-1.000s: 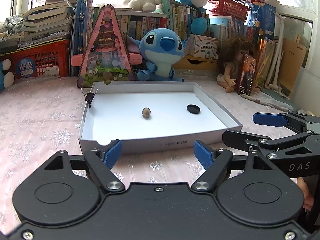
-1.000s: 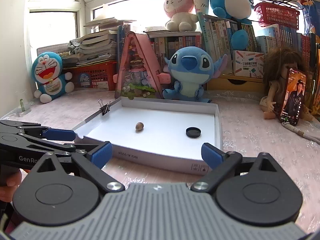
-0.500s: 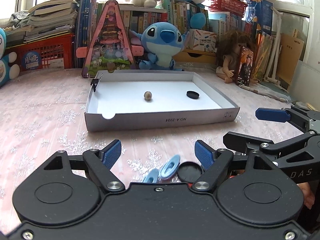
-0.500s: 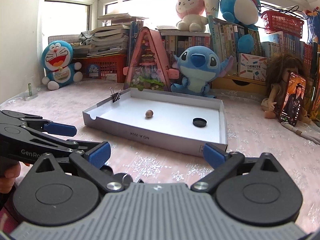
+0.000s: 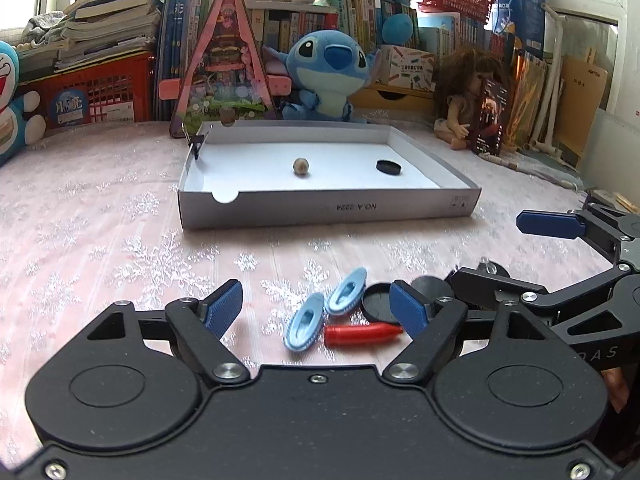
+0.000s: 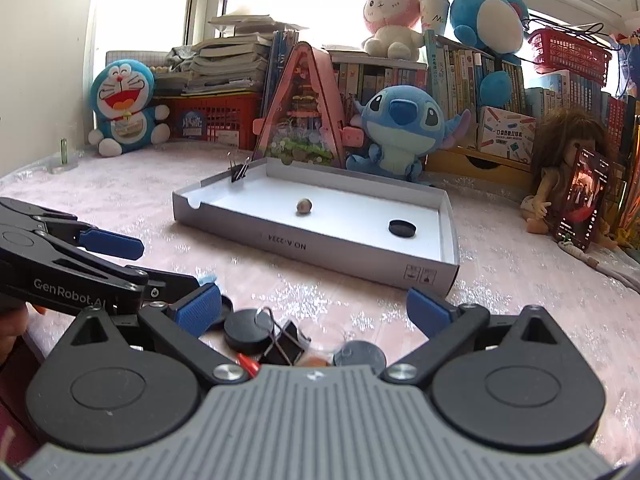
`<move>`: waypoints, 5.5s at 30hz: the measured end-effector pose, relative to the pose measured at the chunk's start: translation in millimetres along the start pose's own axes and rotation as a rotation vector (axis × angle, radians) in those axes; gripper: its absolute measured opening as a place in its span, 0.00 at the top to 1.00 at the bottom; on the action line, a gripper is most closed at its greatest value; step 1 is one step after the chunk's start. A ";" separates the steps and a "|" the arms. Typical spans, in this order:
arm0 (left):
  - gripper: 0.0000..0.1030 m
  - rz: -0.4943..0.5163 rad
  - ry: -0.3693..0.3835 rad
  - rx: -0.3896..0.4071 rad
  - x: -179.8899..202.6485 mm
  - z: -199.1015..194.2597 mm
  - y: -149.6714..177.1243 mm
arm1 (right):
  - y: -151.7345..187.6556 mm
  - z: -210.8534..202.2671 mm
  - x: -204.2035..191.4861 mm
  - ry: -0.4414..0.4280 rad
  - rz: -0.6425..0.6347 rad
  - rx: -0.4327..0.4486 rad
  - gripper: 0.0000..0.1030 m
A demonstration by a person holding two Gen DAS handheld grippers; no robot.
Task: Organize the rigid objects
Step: 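Grasp the blue plastic clip with the left gripper while the right grasps another black lid, then place the blue clip and black lid into the tray, opening both grippers, then move both tools back to the objects on the table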
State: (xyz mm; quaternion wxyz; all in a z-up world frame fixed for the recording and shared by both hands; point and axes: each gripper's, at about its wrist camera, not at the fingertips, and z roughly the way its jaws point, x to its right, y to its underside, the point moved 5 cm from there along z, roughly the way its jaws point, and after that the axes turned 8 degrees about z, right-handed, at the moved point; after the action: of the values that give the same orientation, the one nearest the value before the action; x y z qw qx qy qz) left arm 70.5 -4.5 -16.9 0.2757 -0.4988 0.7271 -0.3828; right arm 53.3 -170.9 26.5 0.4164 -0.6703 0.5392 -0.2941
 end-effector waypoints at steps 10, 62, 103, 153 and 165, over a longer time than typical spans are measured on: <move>0.55 -0.007 0.000 0.001 -1.8 -4.2 5.9 | 5.3 -6.5 15.9 0.061 0.030 0.012 0.07; 0.85 -0.044 -0.047 0.014 -27.5 36.8 -81.0 | -46.6 44.3 50.6 0.094 0.164 -0.057 0.65; 0.85 -0.109 -0.144 -0.134 -58.9 180.4 -113.9 | -89.7 195.3 72.1 0.115 0.331 -0.275 0.65; 0.24 0.016 0.013 0.000 -14.1 33.3 -70.5 | -70.5 47.1 57.3 0.016 0.214 -0.027 0.11; 0.23 0.040 0.035 -0.007 3.7 4.1 -30.4 | -31.9 11.2 39.8 0.011 0.168 0.004 0.07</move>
State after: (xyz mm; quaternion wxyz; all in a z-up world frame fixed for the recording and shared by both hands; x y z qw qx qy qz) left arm 88.0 -15.4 6.0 0.2689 -0.4783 0.7430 -0.3833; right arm 87.8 -204.5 46.9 0.4378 -0.6202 0.5954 -0.2629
